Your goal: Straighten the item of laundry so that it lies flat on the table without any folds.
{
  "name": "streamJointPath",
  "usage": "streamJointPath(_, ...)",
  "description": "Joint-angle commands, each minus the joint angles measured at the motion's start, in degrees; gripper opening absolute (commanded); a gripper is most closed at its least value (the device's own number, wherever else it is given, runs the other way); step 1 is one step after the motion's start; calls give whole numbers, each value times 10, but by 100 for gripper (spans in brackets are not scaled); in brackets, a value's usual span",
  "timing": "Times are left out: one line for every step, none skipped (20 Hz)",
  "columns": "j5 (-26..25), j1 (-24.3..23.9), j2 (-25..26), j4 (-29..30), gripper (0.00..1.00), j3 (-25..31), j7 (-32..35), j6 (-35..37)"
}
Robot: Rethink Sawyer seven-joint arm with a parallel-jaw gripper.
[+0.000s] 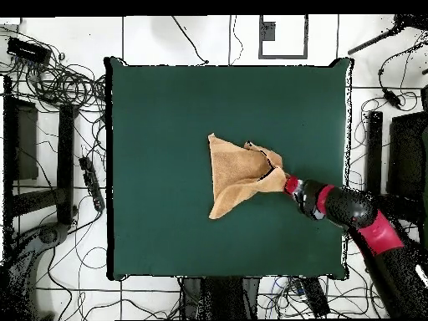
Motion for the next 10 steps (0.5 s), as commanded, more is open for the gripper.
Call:
streamJointPath(-51, 76, 111, 7, 0, 86, -355, 203)
streamJointPath(-52, 80, 108, 2, 0, 84, -368, 221)
streamJointPath(-56, 83, 103, -2, 0, 81, -379, 231)
streamJointPath(-60, 88, 99, -9, 0, 80, -393, 243)
streamJointPath(-64, 92, 95, -13, 0, 76, -408, 259)
streamJointPath(-68, 103, 88, -21, 0, 71, -422, 286)
streamJointPath(-66, 102, 91, -22, 0, 71, -438, 304)
streamJointPath(-64, 103, 95, -21, 0, 74, -446, 310)
streamJointPath(-67, 105, 94, -24, 0, 69, -453, 319)
streamJointPath(-76, 114, 94, -32, 0, 65, -464, 327)
